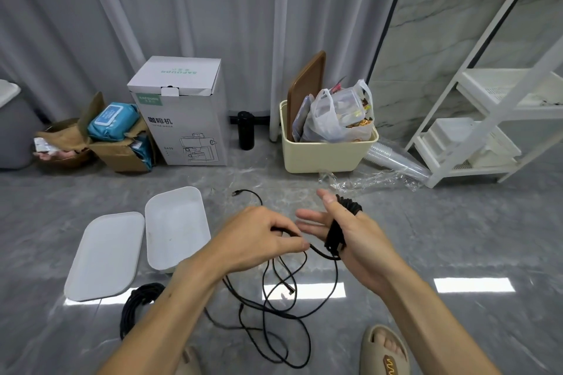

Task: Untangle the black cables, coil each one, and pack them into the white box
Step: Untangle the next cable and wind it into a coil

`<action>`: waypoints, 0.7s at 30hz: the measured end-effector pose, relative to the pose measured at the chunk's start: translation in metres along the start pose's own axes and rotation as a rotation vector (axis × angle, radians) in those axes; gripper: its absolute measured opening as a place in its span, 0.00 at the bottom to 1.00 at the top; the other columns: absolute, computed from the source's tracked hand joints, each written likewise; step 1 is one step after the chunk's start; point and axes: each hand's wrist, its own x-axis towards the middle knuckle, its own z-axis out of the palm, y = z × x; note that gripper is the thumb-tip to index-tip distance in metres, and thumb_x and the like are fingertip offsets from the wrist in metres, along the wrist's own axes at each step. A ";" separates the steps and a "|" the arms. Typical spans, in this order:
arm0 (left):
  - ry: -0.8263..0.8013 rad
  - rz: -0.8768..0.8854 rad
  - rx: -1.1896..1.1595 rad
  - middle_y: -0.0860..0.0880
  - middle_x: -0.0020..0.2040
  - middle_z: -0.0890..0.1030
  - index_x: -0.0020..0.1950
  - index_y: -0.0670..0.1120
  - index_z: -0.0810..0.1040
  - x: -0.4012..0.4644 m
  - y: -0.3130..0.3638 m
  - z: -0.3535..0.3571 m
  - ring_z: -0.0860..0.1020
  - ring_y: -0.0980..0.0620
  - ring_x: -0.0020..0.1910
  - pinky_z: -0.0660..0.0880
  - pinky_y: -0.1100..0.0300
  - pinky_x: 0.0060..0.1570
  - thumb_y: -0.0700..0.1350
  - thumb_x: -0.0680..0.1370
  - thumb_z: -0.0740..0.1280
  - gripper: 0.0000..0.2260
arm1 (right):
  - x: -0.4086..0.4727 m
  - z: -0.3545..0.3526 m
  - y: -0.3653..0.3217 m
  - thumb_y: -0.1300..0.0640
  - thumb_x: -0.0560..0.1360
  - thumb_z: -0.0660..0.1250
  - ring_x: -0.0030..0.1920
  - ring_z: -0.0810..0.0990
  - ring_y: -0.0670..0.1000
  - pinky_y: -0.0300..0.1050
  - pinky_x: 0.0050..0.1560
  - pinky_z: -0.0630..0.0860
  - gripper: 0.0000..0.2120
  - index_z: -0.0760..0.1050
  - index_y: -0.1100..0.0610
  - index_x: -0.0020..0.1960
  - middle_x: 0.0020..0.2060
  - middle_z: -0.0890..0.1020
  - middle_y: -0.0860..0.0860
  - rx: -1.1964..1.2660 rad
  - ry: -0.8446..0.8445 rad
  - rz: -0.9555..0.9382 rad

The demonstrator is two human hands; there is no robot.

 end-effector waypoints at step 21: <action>-0.019 0.111 -0.663 0.46 0.35 0.66 0.38 0.49 0.68 0.000 0.004 -0.010 0.66 0.54 0.33 0.68 0.63 0.37 0.48 0.70 0.73 0.14 | -0.023 0.014 -0.006 0.29 0.73 0.48 0.25 0.71 0.57 0.43 0.40 0.82 0.44 0.77 0.65 0.64 0.21 0.76 0.59 0.108 -0.669 0.381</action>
